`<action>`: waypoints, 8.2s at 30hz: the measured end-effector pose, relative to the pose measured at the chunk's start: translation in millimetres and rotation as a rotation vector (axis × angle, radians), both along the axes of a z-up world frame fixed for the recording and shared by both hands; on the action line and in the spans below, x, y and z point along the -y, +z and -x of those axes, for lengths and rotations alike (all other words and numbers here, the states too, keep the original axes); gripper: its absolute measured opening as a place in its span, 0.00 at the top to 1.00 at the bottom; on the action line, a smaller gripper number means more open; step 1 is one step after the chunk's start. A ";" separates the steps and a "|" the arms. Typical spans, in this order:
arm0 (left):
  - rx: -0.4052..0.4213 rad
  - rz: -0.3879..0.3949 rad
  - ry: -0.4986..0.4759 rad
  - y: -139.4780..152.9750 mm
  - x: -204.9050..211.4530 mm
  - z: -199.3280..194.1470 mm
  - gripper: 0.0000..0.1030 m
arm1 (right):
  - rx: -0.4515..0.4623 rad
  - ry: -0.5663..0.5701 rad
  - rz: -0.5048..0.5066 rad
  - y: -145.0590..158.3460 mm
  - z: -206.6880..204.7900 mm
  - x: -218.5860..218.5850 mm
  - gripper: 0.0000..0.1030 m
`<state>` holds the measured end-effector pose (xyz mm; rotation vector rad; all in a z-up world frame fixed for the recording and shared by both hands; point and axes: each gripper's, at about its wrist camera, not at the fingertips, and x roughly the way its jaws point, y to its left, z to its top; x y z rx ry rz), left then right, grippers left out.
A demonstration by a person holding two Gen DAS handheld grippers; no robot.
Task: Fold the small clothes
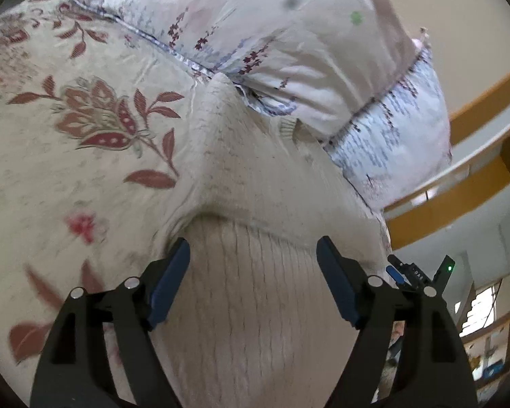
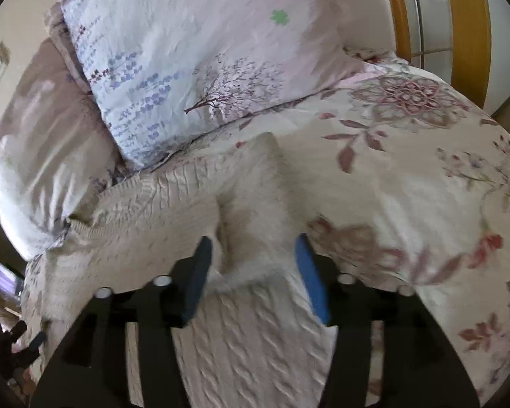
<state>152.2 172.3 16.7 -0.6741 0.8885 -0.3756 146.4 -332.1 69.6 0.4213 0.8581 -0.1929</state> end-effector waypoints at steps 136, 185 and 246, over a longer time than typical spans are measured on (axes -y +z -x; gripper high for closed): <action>0.000 -0.312 0.015 7.4 12.9 -75.3 0.91 | 0.042 0.227 0.068 -30.1 -35.5 15.8 0.92; 0.114 -0.553 -0.139 4.8 73.1 -40.8 0.31 | -0.050 0.399 0.281 -40.6 -25.7 -65.9 0.40; 0.073 0.162 -0.037 79.2 81.0 -113.2 0.85 | 0.054 0.489 0.198 -28.9 -75.1 -127.1 0.33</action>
